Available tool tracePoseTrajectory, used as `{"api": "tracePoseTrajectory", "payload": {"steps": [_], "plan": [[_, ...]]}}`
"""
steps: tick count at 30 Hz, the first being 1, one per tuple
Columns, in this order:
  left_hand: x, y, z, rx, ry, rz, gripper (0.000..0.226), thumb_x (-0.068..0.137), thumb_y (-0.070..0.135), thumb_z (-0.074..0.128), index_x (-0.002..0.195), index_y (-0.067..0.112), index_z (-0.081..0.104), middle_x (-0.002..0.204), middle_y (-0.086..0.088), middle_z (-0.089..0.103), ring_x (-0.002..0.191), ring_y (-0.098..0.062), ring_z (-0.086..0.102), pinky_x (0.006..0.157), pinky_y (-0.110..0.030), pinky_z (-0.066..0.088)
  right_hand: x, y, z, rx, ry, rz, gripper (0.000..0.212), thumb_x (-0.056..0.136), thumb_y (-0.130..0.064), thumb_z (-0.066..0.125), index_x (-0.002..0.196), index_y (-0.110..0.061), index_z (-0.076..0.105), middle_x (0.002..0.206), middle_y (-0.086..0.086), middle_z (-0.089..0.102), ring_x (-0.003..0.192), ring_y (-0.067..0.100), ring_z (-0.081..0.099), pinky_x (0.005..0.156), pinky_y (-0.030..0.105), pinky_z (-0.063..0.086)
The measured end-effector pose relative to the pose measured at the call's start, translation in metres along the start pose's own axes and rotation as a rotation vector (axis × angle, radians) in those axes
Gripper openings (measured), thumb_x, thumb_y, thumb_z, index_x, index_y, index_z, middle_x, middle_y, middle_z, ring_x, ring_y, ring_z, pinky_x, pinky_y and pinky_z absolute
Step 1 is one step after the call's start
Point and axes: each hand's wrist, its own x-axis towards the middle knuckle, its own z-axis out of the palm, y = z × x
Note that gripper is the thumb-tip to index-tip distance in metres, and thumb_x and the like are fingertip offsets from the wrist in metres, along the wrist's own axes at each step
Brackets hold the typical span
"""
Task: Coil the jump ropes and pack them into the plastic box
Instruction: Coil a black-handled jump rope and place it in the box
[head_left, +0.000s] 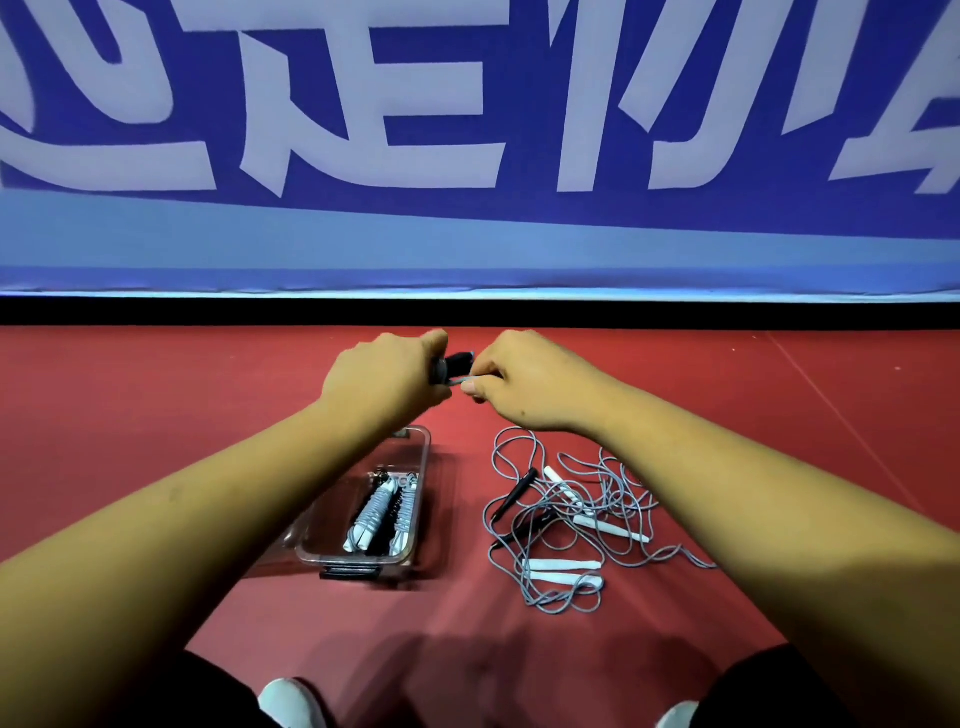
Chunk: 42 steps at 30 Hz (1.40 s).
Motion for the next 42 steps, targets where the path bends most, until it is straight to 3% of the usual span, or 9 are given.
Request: {"api": "tracePoseTrajectory", "payload": {"steps": [6, 12, 18, 22, 25, 30, 37, 40, 42], "plan": [[-0.008, 0.010, -0.010, -0.044, -0.159, 0.054, 0.031, 0.074, 0.052, 0.061, 0.098, 0.033, 0.062, 0.074, 0.005, 0.058, 0.073, -0.025, 0.061, 0.067, -0.031, 0.051, -0.001, 0.007, -0.016, 0.023, 0.095, -0.034, 0.026, 0.089, -0.029, 0.061, 0.074, -0.011, 0.071, 0.067, 0.004, 0.066, 0.067, 0.024, 0.058, 0.064, 0.035, 0.050], [-0.021, 0.026, -0.024, -0.255, -0.266, 0.220, 0.044, 0.074, 0.072, 0.066, 0.073, 0.028, 0.058, 0.053, 0.005, 0.055, 0.043, 0.004, 0.053, 0.054, -0.029, 0.043, -0.004, 0.015, -0.026, 0.099, 0.139, -0.006, 0.016, 0.088, -0.026, 0.066, 0.079, -0.017, 0.075, 0.076, -0.001, 0.071, 0.070, 0.014, 0.060, 0.069, 0.030, 0.048], [-0.023, 0.018, -0.024, -0.774, -0.245, 0.293, 0.016, 0.085, 0.037, 0.074, 0.083, 0.023, 0.065, 0.054, 0.001, 0.057, 0.042, -0.015, 0.054, 0.046, -0.022, 0.043, -0.005, 0.032, -0.031, 0.396, 0.136, 0.061, 0.020, 0.087, -0.031, 0.070, 0.081, -0.014, 0.076, 0.056, -0.008, 0.060, 0.045, 0.005, 0.042, 0.047, 0.019, 0.034], [-0.020, 0.014, -0.023, -1.102, -0.201, 0.194, 0.033, 0.081, 0.042, 0.074, 0.103, 0.022, 0.060, 0.060, -0.007, 0.055, 0.048, -0.021, 0.050, 0.047, -0.028, 0.042, -0.005, 0.049, -0.015, 0.649, -0.015, 0.202, 0.035, 0.095, -0.036, 0.058, 0.069, -0.020, 0.073, 0.056, 0.003, 0.040, 0.046, 0.016, 0.029, 0.049, 0.026, 0.022], [-0.016, 0.009, -0.026, -1.206, -0.187, 0.105, 0.038, 0.087, 0.037, 0.072, 0.123, 0.039, 0.057, 0.071, -0.020, 0.057, 0.055, -0.027, 0.052, 0.049, -0.033, 0.043, -0.004, 0.052, -0.008, 0.762, -0.123, 0.235, 0.043, 0.097, -0.045, 0.051, 0.089, -0.008, 0.071, 0.050, -0.006, 0.033, 0.046, 0.013, 0.023, 0.054, 0.033, 0.013], [-0.004, -0.001, -0.029, -1.141, -0.067, -0.002, 0.008, 0.092, 0.023, 0.068, 0.096, 0.027, 0.064, 0.066, -0.012, 0.061, 0.051, -0.026, 0.055, 0.052, -0.031, 0.043, -0.008, 0.049, -0.008, 0.653, -0.121, 0.276, 0.041, 0.101, -0.039, 0.048, 0.092, -0.006, 0.071, 0.058, 0.002, 0.040, 0.046, 0.017, 0.034, 0.047, 0.024, 0.031], [0.010, -0.016, -0.015, -0.947, 0.035, -0.119, 0.024, 0.083, 0.022, 0.077, 0.100, 0.016, 0.060, 0.083, -0.013, 0.065, 0.057, -0.022, 0.060, 0.046, -0.024, 0.047, -0.009, 0.030, -0.006, 0.365, -0.072, 0.110, 0.029, 0.101, -0.026, 0.050, 0.091, -0.009, 0.072, 0.058, 0.000, 0.045, 0.041, 0.004, 0.037, 0.046, 0.018, 0.033], [0.014, -0.024, -0.003, -0.626, 0.111, -0.142, 0.026, 0.078, 0.029, 0.076, 0.098, 0.027, 0.060, 0.082, 0.000, 0.065, 0.069, -0.024, 0.063, 0.062, -0.039, 0.055, -0.005, 0.010, -0.005, 0.214, -0.053, -0.012, 0.027, 0.099, -0.026, 0.054, 0.085, -0.011, 0.072, 0.057, -0.010, 0.049, 0.047, 0.000, 0.043, 0.050, 0.011, 0.031], [0.013, -0.023, 0.001, -0.372, 0.143, -0.189, 0.026, 0.077, 0.036, 0.071, 0.098, 0.030, 0.057, 0.083, 0.002, 0.062, 0.079, -0.028, 0.060, 0.064, -0.036, 0.048, -0.001, 0.005, -0.006, 0.165, -0.067, -0.042, 0.027, 0.097, -0.025, 0.056, 0.077, -0.011, 0.068, 0.057, -0.006, 0.048, 0.048, 0.004, 0.041, 0.049, 0.016, 0.030]]}}
